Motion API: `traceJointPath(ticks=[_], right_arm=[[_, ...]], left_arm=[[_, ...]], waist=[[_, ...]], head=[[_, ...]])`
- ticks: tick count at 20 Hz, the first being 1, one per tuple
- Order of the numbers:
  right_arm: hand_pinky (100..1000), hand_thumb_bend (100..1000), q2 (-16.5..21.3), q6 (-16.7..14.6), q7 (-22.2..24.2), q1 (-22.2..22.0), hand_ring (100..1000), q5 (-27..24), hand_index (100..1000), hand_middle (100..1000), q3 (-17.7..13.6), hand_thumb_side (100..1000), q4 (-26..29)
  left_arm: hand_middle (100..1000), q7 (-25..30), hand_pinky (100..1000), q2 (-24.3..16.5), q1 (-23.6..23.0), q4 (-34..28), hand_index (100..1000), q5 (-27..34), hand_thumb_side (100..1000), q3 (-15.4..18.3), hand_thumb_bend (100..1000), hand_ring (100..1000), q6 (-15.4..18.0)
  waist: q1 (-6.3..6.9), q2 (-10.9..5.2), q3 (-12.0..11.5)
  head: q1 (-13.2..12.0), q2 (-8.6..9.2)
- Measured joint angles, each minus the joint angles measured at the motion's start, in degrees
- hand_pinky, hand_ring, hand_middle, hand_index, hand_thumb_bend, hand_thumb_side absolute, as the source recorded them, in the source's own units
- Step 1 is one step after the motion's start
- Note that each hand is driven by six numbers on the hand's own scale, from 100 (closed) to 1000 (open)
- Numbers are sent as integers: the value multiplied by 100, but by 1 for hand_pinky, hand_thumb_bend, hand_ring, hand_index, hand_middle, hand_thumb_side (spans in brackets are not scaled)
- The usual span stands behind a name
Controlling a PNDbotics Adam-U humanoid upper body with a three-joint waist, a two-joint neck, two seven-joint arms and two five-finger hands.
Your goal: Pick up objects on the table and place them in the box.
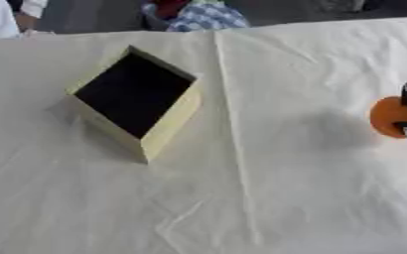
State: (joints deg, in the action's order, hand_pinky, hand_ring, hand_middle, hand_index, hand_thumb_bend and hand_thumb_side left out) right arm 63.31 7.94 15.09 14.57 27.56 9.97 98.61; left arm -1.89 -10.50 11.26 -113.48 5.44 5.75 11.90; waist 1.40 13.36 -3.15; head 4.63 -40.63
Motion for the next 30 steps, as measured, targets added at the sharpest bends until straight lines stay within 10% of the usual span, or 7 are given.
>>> traceJointPath(ticks=[17,30], right_arm=[[289,321,91,337,156,638,455,-310,501,354,-137,100,1188],[289,273,-512,-18,1083,2930,458,-580,501,352,674,100,933]], left_arm=[[744,93,704,0,0,0,723,8,814,-31,100,739,-49],[744,130,704,-2,58,0,724,63,809,-66,100,740,-46]], waist=[[-52,-30,-24],[-168,-46,-284]], head=[[28,-2],[268,-1]])
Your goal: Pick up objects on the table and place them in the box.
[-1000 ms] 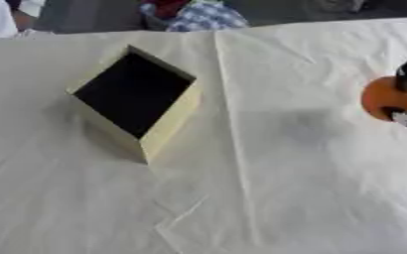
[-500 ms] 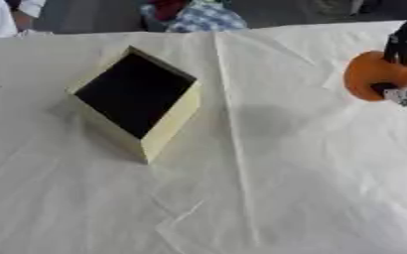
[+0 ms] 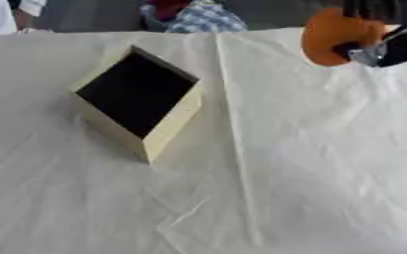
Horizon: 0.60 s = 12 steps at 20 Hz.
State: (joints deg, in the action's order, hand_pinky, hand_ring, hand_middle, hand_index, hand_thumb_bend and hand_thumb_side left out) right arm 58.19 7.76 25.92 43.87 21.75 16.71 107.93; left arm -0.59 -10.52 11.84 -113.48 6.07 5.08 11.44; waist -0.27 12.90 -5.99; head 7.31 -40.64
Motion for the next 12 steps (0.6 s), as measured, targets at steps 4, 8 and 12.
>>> traceJointPath(ticks=[4,8,12], right_arm=[[281,251,-551,-148,224,689,455,92,499,349,270,100,-457],[273,235,-1124,-291,268,1167,453,343,496,344,385,100,-979],[266,227,-1659,-477,200,1531,451,694,494,342,448,100,-1498]], left_arm=[[745,6,704,0,94,0,724,52,805,-2,100,741,8],[745,-8,706,0,202,0,725,125,800,-3,100,742,23],[745,-34,706,0,310,0,725,185,795,-7,100,742,63]], waist=[[-21,32,-145],[-19,67,-300],[-33,108,-454]], head=[[149,22],[304,74],[466,106]])
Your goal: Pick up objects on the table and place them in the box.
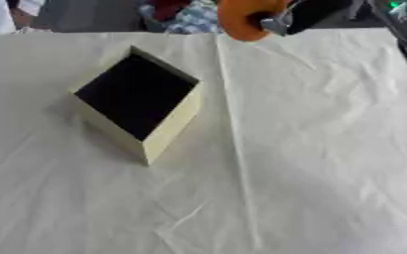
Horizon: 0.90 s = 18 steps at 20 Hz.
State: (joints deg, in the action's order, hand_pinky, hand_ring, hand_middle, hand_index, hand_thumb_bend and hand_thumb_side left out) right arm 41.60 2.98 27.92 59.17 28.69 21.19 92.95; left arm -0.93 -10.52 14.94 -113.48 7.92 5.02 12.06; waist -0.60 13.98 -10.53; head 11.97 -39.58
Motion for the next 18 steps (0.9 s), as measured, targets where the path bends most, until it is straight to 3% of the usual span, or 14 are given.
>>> traceJointPath(ticks=[11,18], right_arm=[[255,203,-1207,-410,-286,524,447,775,488,334,112,100,-892],[254,203,-1718,-578,-550,587,447,1227,486,333,187,100,-1417]], left_arm=[[743,-186,704,0,272,0,730,287,769,-31,100,736,250],[742,-227,705,-22,521,0,732,554,757,-81,105,738,564]], waist=[[-36,56,-277],[-86,139,-424]], head=[[326,50],[534,100]])
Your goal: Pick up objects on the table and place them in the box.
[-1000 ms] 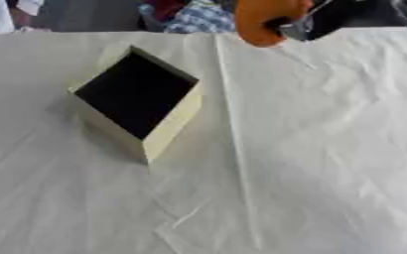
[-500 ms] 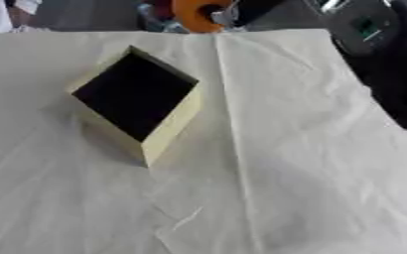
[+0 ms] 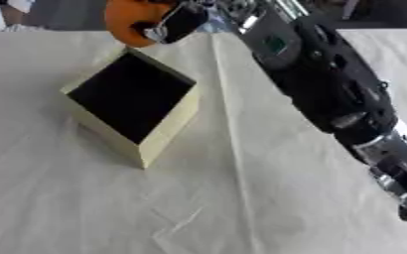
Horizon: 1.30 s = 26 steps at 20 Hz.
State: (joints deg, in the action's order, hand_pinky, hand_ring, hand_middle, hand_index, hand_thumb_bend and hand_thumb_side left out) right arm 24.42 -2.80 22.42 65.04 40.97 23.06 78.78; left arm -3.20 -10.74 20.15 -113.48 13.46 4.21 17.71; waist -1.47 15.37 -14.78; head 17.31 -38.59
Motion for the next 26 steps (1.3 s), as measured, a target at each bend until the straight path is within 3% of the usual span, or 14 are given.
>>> traceJointPath(ticks=[13,23,26], right_arm=[[264,231,-603,-84,-489,0,450,815,486,335,126,100,-726],[279,260,-635,-170,-479,-320,454,1172,487,340,264,100,-903],[340,291,-614,-229,-404,-373,465,1203,514,381,314,100,-866]], left_arm=[[742,248,704,-32,280,0,732,322,758,-159,102,739,177],[743,368,702,-32,264,0,731,328,765,-159,100,742,107],[743,400,701,-32,252,0,731,308,767,-159,100,742,77]], waist=[[-70,135,-210],[-103,159,-144],[-102,163,-131]], head=[[220,96],[214,103],[199,102]])
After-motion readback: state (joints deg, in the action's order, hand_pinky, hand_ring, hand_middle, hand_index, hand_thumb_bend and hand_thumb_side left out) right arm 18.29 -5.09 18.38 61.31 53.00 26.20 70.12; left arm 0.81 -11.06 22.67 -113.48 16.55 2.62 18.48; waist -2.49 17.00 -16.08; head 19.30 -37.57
